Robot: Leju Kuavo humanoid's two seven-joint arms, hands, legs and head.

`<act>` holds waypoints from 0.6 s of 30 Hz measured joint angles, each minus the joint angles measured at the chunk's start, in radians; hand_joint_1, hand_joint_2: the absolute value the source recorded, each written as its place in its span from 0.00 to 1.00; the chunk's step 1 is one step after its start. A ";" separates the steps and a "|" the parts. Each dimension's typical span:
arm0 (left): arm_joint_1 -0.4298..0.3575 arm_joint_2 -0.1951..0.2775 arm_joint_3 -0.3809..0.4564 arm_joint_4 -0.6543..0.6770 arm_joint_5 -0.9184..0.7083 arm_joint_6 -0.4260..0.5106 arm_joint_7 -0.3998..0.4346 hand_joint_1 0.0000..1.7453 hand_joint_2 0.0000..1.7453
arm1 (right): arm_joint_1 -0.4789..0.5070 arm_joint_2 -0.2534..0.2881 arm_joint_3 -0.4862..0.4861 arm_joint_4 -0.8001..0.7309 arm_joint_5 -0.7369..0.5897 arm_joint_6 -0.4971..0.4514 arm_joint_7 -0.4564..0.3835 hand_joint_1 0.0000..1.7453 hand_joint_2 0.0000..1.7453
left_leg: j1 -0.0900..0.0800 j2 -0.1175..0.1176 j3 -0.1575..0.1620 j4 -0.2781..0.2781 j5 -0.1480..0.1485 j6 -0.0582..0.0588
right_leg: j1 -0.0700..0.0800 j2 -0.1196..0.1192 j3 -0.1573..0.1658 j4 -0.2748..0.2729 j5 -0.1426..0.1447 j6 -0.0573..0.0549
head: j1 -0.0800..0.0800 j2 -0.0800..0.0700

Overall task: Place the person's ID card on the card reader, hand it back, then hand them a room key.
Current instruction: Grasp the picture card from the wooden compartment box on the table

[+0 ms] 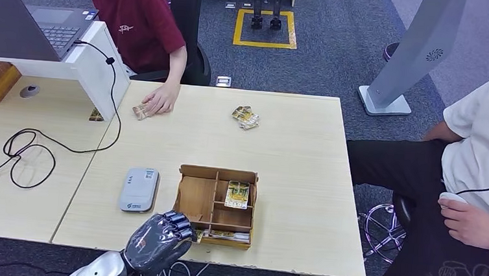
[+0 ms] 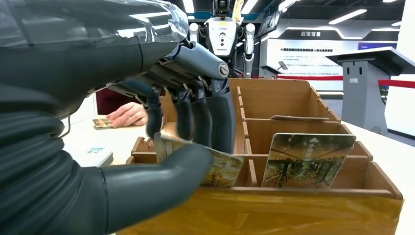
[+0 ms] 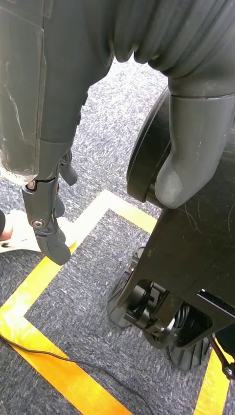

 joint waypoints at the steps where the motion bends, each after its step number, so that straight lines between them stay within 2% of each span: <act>1: -0.001 0.000 -0.001 0.000 0.000 0.000 0.000 1.00 1.00 | 0.000 0.000 0.000 0.000 0.000 0.000 0.000 0.00 1.00 | 0.000 0.000 0.000 0.000 0.000 0.000 | 0.000 0.000 0.000 0.000 0.000 0.000 | 0.000 0.000; 18: -0.011 0.000 -0.001 0.000 0.009 -0.011 -0.001 1.00 1.00 | 0.000 0.000 0.000 0.000 0.000 0.001 -0.003 0.00 1.00 | 0.000 0.000 0.000 0.000 0.000 0.000 | 0.000 0.000 0.000 0.000 0.000 0.000 | 0.000 0.000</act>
